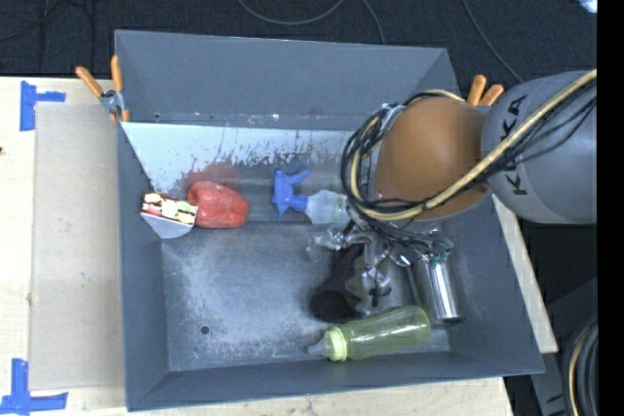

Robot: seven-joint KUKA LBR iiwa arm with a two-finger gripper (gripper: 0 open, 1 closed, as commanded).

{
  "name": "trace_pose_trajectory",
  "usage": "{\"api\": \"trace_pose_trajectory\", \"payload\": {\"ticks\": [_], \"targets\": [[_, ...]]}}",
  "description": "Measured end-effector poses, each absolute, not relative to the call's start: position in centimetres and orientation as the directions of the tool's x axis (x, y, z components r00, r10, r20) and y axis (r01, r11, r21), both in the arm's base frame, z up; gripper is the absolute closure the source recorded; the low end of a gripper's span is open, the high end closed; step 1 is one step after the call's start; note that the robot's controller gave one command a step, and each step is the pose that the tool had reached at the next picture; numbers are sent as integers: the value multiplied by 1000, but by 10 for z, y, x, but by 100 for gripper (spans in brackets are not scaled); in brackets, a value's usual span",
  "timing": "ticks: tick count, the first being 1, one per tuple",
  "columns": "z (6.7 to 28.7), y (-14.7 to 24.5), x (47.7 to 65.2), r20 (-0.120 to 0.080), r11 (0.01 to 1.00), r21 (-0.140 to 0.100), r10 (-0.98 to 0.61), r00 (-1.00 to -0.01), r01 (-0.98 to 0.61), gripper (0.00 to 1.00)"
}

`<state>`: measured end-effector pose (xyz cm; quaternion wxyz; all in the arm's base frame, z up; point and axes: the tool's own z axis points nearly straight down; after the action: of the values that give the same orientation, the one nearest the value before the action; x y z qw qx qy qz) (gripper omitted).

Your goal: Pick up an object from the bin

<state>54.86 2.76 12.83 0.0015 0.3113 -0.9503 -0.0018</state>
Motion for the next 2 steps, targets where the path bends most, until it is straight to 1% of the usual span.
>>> {"api": "trace_pose_trajectory", "payload": {"ticks": [1,2], "targets": [[98,8,563,1,579,1,-815,-579,-815,0],[71,-17,573,-1,393,6,-920,-393,-920,100]]}}
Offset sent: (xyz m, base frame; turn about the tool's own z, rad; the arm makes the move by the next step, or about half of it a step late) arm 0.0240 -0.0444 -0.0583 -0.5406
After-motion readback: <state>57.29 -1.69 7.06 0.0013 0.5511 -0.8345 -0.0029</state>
